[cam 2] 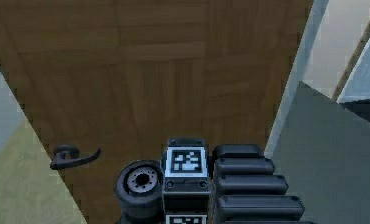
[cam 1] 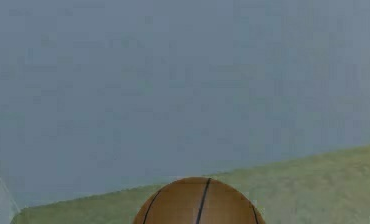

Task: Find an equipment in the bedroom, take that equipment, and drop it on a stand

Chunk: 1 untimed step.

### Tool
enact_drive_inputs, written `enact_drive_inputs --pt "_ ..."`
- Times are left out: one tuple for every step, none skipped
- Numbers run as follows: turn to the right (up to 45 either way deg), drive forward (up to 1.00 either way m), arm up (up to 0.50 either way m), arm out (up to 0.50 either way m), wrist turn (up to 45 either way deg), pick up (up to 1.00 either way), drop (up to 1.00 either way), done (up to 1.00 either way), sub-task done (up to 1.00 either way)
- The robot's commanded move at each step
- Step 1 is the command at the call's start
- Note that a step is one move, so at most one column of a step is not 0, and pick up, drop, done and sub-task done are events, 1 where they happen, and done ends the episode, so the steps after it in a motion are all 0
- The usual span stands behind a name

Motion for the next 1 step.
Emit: enact_drive_inputs --pt "0.0 0.45 0.0 0.0 0.0 0.0 0.0 0.0 0.0"
